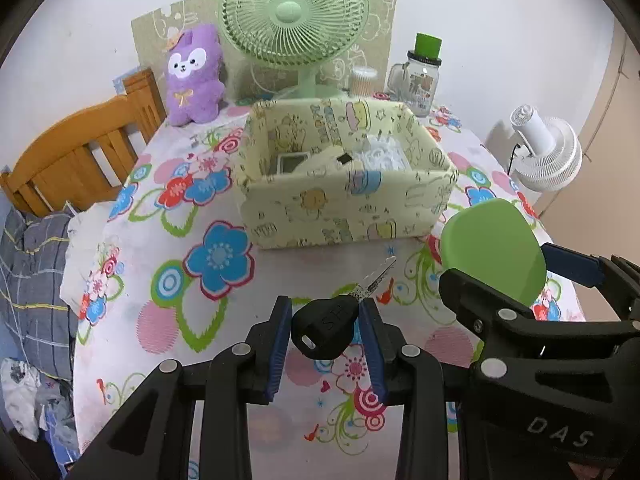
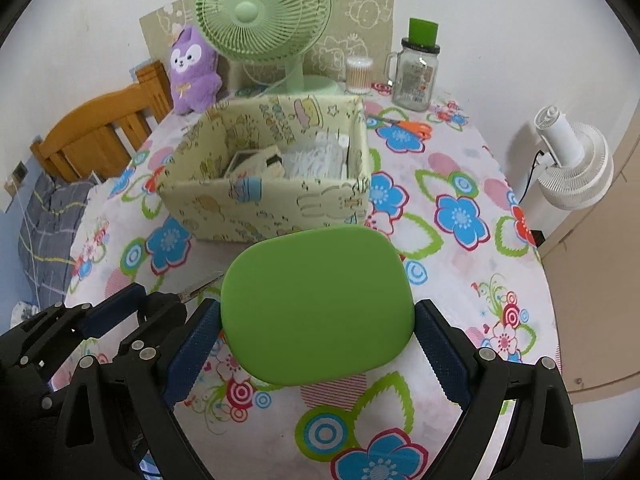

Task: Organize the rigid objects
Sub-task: 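Lift the key and green brush and carry both toward the fabric box, then lower the key and brush into the box and open both tools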

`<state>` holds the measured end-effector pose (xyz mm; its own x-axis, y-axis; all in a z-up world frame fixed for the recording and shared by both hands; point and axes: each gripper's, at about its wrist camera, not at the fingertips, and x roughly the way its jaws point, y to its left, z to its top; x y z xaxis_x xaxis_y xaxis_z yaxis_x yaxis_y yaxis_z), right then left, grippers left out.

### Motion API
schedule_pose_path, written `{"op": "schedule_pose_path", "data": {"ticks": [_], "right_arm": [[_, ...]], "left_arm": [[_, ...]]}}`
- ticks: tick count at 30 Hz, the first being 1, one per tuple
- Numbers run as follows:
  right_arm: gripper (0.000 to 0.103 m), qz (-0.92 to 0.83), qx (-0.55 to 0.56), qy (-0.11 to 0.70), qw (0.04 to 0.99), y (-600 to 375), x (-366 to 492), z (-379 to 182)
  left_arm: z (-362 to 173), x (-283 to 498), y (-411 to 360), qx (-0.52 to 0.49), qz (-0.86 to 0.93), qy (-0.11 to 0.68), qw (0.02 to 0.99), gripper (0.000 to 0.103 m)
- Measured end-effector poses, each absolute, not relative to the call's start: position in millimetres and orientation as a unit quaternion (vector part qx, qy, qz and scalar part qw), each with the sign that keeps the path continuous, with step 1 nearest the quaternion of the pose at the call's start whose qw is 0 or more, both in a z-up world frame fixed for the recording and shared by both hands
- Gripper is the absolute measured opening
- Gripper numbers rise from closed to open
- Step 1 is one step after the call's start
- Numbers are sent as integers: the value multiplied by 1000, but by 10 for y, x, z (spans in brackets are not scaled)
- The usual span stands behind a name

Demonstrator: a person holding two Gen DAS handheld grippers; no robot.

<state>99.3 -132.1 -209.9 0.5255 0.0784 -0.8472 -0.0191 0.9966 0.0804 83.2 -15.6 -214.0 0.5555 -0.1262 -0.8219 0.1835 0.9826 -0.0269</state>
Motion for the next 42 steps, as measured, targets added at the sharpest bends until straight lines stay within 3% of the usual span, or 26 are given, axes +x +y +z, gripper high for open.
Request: {"op": "schedule_pose_path", "data": {"ticks": [42], "right_arm": [[96, 36, 33, 427, 903, -1326, 1458, -1304]], "left_arm": [[-1460, 1437, -242, 41, -65, 423, 903, 35]]}}
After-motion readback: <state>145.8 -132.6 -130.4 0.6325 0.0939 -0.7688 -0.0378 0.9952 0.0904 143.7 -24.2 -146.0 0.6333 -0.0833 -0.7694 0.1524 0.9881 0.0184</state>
